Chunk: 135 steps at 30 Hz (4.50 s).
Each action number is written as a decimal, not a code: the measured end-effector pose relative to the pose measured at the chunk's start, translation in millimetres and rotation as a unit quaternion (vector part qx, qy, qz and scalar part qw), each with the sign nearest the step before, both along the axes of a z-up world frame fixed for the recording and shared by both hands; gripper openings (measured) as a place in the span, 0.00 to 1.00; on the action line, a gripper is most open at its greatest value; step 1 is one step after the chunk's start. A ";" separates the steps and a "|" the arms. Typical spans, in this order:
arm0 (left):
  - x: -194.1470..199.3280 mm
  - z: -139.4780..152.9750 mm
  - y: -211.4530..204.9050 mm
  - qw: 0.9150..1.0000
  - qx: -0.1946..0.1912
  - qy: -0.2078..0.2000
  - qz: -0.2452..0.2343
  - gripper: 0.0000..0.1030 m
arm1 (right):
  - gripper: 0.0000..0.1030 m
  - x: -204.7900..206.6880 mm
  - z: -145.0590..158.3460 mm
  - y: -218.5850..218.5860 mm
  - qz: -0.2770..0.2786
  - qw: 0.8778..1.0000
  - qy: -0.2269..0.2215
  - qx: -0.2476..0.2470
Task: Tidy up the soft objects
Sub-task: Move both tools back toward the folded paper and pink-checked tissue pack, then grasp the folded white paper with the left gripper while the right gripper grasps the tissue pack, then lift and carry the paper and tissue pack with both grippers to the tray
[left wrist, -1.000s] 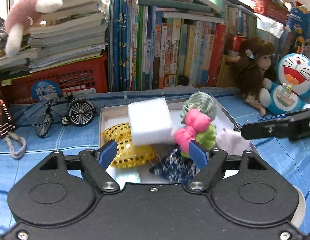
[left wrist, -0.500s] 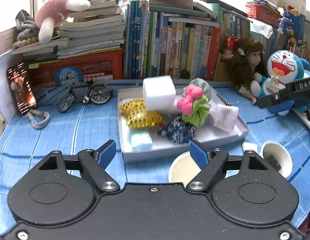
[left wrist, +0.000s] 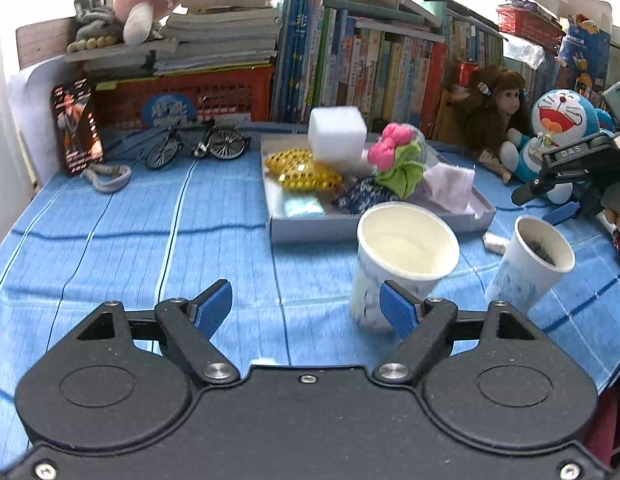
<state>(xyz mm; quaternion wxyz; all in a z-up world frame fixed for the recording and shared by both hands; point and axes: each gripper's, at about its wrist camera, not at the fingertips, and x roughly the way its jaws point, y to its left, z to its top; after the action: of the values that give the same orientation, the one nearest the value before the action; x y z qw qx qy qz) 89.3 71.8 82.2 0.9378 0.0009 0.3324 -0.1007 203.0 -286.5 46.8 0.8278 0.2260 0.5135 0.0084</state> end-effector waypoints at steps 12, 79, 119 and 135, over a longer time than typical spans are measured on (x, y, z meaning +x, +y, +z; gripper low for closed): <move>-27.0 -38.2 3.7 0.999 -0.002 0.036 -0.001 0.76 | 0.73 20.4 -22.3 17.7 0.008 0.999 0.033 -0.042; -41.1 -61.0 -50.3 0.999 -0.031 0.029 -0.020 0.39 | 0.30 -150.2 -51.0 40.3 0.120 0.954 -0.212 -0.173; -55.9 -80.0 -77.0 0.999 -0.021 -0.012 0.028 0.60 | 0.83 -229.2 -64.4 118.4 0.102 0.924 -0.331 -0.162; -59.3 -76.1 -79.2 0.999 -0.027 -0.024 0.033 0.33 | 0.45 -235.7 -63.3 145.0 0.062 0.907 -0.369 -0.193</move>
<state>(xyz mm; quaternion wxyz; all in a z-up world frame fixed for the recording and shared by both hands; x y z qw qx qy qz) 30.0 -7.4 6.1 0.9479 -0.0326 0.3069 -0.0787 -32.7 -141.5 -16.5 0.9834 0.0099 0.1761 0.0432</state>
